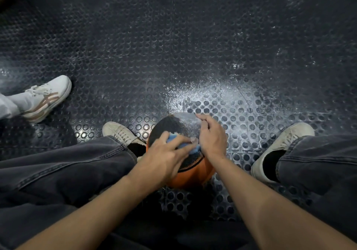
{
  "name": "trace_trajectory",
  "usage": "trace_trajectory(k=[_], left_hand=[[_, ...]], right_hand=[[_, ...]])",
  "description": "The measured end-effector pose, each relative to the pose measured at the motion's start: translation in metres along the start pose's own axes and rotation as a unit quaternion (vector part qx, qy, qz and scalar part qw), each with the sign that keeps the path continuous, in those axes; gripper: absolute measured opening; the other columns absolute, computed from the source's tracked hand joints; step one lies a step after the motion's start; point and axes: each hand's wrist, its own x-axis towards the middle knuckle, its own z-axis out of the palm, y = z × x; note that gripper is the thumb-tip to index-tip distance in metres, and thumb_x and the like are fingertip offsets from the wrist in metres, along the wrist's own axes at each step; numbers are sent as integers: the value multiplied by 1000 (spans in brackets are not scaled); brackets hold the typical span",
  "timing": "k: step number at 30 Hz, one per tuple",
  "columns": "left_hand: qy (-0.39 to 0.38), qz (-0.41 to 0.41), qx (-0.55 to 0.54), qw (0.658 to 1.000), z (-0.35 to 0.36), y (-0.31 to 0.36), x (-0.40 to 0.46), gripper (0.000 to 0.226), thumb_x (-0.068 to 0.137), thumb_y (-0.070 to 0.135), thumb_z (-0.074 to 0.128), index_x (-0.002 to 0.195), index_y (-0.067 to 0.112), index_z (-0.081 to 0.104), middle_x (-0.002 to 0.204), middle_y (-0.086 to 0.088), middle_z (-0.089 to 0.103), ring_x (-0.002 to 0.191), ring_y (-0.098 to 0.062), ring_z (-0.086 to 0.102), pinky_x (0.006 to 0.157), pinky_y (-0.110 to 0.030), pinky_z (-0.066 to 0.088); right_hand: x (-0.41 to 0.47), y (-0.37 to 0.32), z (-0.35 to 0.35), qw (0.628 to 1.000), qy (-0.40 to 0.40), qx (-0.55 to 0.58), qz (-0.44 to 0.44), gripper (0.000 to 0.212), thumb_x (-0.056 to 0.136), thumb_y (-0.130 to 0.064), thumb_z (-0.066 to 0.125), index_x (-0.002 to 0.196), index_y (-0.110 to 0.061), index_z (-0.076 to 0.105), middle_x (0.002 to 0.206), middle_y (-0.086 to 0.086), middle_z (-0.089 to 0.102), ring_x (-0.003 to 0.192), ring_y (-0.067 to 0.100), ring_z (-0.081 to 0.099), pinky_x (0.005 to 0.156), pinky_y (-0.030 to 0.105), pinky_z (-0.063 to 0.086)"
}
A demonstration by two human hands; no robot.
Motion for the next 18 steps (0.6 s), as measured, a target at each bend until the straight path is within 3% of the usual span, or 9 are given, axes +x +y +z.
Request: trace_trajectory(k=[2, 5, 6, 11, 13, 15, 16, 18], left_hand=[[-1, -13, 8, 1000, -5, -14, 10, 35, 98, 31, 40, 121, 23, 64, 118, 4, 60, 83, -22, 46, 73, -40, 50], [76, -165, 8, 983, -8, -22, 28, 29, 97, 21, 48, 121, 18, 65, 114, 0, 61, 80, -21, 41, 72, -45, 50], [77, -174, 11, 982, -5, -16, 26, 29, 97, 18, 49, 122, 18, 64, 113, 0, 61, 80, -20, 39, 70, -45, 50], [-25, 45, 67, 996, -2, -2, 2, 35, 95, 22, 41, 125, 20, 58, 111, 4, 56, 79, -20, 40, 66, -37, 49], [-11, 5, 52, 999, -10, -17, 15, 33, 97, 20, 43, 126, 23, 58, 110, 2, 58, 79, -19, 42, 68, -37, 49], [48, -143, 25, 988, -14, -22, 28, 32, 98, 17, 47, 127, 23, 60, 113, 0, 59, 81, -21, 43, 73, -42, 51], [66, -180, 28, 981, -12, -17, 30, 33, 97, 15, 49, 127, 20, 60, 114, 0, 59, 82, -22, 44, 72, -44, 52], [61, -123, 55, 989, -2, 0, 21, 37, 93, 9, 52, 128, 17, 58, 114, 0, 58, 84, -23, 45, 69, -41, 54]], right_hand=[[2, 1, 1, 1000, -6, 8, 6, 30, 106, -32, 36, 123, -39, 60, 119, -7, 65, 99, 14, 58, 99, 45, 47], [4, -8, 7, 1000, -1, -2, 17, 30, 106, -31, 33, 122, -36, 59, 109, -4, 65, 97, 17, 57, 101, 51, 45], [4, -9, 8, 1000, 1, -6, 23, 30, 106, -31, 34, 121, -35, 59, 108, -5, 64, 100, 18, 57, 102, 51, 45], [6, -1, 0, 1000, -9, 6, 11, 31, 105, -29, 36, 120, -38, 62, 113, -3, 67, 100, 20, 59, 98, 45, 46], [7, 0, 2, 1000, -23, 11, 7, 32, 106, -30, 35, 122, -38, 62, 111, -5, 65, 100, 19, 58, 95, 42, 45], [8, -4, 8, 1000, -24, 12, 2, 34, 106, -31, 33, 124, -39, 60, 107, -5, 63, 97, 18, 55, 92, 41, 43], [9, -7, 11, 1000, -19, 10, 7, 34, 105, -30, 33, 124, -39, 60, 105, -5, 64, 94, 18, 53, 93, 42, 44], [11, -10, 10, 1000, -16, 7, 20, 34, 105, -28, 34, 121, -39, 62, 101, -5, 64, 88, 17, 51, 94, 44, 46]])
